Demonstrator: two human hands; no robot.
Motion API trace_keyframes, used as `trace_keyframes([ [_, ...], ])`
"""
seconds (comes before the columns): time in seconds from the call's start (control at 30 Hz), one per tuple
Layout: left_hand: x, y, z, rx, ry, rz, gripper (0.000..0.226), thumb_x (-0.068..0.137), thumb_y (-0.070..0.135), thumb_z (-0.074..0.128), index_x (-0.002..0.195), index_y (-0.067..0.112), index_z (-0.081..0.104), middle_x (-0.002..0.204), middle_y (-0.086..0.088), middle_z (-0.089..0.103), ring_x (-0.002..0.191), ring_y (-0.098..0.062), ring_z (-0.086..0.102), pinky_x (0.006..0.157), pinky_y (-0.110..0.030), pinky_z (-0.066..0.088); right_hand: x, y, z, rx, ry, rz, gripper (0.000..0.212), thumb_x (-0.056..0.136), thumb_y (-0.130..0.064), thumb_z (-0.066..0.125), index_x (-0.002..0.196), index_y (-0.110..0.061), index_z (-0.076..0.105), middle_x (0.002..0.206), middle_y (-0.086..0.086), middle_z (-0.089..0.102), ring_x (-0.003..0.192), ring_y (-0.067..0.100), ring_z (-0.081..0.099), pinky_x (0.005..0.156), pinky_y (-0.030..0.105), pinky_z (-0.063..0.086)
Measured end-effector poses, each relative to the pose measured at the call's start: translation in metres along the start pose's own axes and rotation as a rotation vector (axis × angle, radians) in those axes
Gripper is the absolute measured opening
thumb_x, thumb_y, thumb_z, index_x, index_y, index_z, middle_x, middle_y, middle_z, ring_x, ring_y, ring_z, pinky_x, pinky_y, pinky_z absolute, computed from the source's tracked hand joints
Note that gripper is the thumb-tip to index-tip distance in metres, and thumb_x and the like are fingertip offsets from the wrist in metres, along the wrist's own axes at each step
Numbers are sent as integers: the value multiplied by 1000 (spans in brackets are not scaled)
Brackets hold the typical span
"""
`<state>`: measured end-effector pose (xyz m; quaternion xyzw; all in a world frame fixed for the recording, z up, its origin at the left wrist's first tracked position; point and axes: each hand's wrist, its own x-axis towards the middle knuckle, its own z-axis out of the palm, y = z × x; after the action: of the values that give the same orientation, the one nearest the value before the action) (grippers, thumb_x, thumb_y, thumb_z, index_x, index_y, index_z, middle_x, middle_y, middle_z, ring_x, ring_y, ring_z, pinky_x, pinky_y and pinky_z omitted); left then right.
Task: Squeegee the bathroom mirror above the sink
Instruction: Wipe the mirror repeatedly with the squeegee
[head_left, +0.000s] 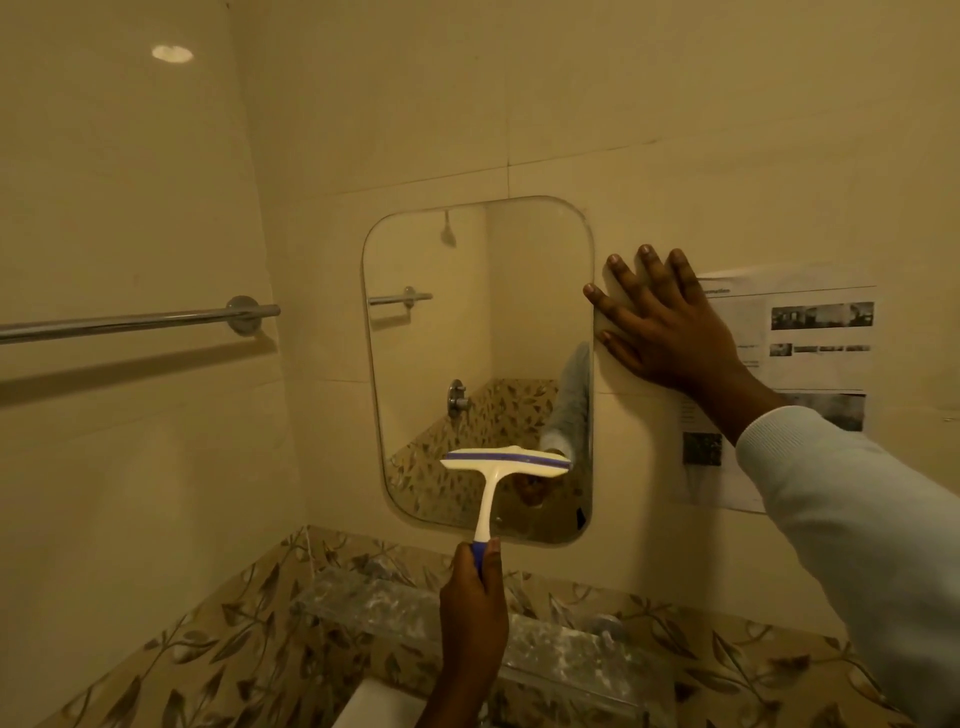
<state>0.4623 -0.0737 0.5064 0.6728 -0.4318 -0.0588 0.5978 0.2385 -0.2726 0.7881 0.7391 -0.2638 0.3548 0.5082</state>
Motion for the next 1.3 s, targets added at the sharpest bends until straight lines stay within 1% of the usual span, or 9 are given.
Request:
trace_keyframes([
  [0.4,-36,-41,12,92,-93,-217,14,105,47,48,106,33,47,78,13,60,67,-3,57,58,-17,43,0,0,2,-3,13,1,69,109,-59,29,169,-29,13,174,18,18,161,46,9,129,64,9],
  [0.5,-42,-49,13,152,-107,-245,21,105,48,48,104,27,50,79,13,58,70,-10,56,69,-27,49,0,-1,0,6,12,3,69,109,-59,30,169,-28,14,174,18,19,161,47,11,129,64,9],
  [0.63,-48,-54,13,148,-127,-291,24,103,50,49,102,26,53,81,10,61,81,-16,65,75,-28,49,-1,-1,-2,2,14,3,68,109,-58,28,168,-27,17,173,19,22,159,48,15,129,64,9],
  [0.83,-54,-47,2,129,-114,-316,24,101,52,52,91,30,52,79,8,62,73,-9,61,73,-27,48,0,-1,-1,-7,4,6,68,109,-58,28,169,-28,15,173,19,21,160,48,14,129,64,10],
  [0.9,-45,-35,-11,101,-55,-279,25,100,52,52,94,28,57,78,3,66,76,-17,67,74,-34,53,-1,0,1,-11,1,6,69,109,-59,27,169,-28,13,174,19,20,160,47,12,129,64,10],
  [1.03,6,13,-54,-34,73,-48,37,96,61,41,93,28,57,65,-1,62,47,-8,54,47,-33,46,1,0,2,-5,-3,4,70,108,-60,27,169,-28,11,174,18,17,161,46,10,129,64,9],
  [1.13,74,64,-89,-75,184,99,41,99,62,40,90,27,58,64,0,61,47,-6,55,41,-21,43,0,1,4,-7,7,5,71,107,-60,28,169,-28,12,174,19,17,161,47,9,129,64,9],
  [1.2,125,100,-111,-67,282,170,41,102,60,40,86,25,56,64,2,59,52,-8,57,43,-20,41,-1,1,5,-12,9,6,72,107,-61,28,169,-28,13,174,19,17,161,47,9,129,65,9],
  [1.3,193,144,-139,-92,366,243,47,104,61,39,89,20,57,71,1,60,63,-15,58,54,-31,43,0,2,7,-21,-6,2,73,106,-62,27,169,-28,12,174,19,16,161,47,9,128,65,9],
])
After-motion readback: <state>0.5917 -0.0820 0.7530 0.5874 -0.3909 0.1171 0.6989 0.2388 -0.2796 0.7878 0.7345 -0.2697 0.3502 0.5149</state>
